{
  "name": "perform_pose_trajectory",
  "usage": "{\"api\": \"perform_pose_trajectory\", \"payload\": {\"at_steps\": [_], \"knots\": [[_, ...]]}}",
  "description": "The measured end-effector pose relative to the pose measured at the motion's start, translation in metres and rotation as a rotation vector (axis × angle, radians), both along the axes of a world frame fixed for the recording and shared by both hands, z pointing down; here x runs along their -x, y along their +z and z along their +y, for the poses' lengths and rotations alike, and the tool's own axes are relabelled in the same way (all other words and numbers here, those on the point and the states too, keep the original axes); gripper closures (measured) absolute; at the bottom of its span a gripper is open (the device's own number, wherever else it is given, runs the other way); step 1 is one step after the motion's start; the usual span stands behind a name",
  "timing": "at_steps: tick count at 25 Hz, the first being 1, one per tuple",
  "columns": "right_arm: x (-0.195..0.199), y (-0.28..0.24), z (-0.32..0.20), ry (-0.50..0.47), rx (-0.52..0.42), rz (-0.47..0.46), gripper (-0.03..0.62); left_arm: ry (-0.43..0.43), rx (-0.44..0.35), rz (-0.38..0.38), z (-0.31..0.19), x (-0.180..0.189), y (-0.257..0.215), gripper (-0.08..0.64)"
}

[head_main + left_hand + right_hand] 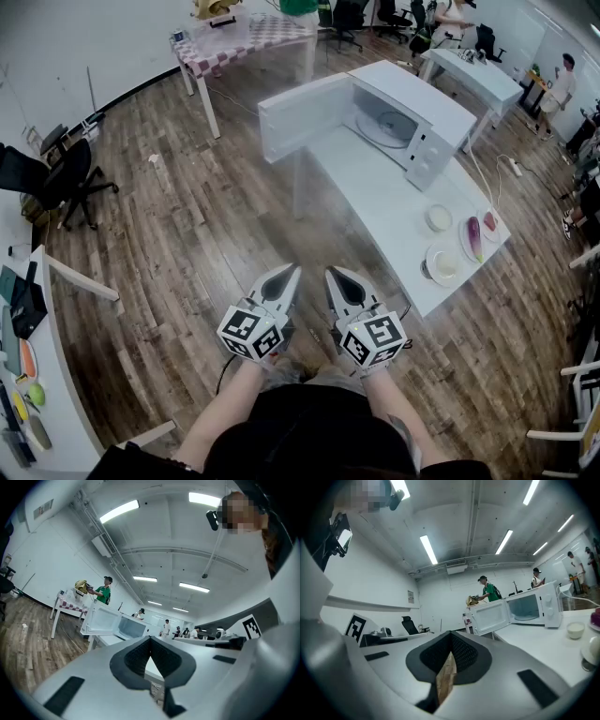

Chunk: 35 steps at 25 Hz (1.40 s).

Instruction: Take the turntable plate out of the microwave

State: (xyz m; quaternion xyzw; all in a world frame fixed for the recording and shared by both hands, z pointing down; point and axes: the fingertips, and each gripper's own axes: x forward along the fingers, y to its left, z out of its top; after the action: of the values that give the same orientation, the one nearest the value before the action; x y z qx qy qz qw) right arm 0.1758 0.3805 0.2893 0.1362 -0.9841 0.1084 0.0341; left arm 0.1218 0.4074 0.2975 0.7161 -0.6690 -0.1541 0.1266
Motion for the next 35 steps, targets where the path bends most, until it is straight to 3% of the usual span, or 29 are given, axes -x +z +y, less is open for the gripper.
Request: {"api": "perform_pose_trajectory", "payload": {"at_steps": [8,20,28,35], "knots": [[0.026,0.016,0.007,0.013,0.015,0.021,0.572,-0.024,0.005,0.007,0.016,0.033,0.013,0.549],[0.037,0.033,-0.003,0.016,0.036,0.063,0.572,0.004,0.067,0.076,0.006,0.041,0.049,0.549],[0.071,0.035,-0.071,0.076,0.057,0.006,0.572,0.005,0.053,0.049,-0.052,0.091,0.041,0.549],[0.102,0.034,-0.143,0.13,0.062,-0.023,0.572,0.048,0.057,0.04,-0.135,0.129,0.039,0.549]]}}
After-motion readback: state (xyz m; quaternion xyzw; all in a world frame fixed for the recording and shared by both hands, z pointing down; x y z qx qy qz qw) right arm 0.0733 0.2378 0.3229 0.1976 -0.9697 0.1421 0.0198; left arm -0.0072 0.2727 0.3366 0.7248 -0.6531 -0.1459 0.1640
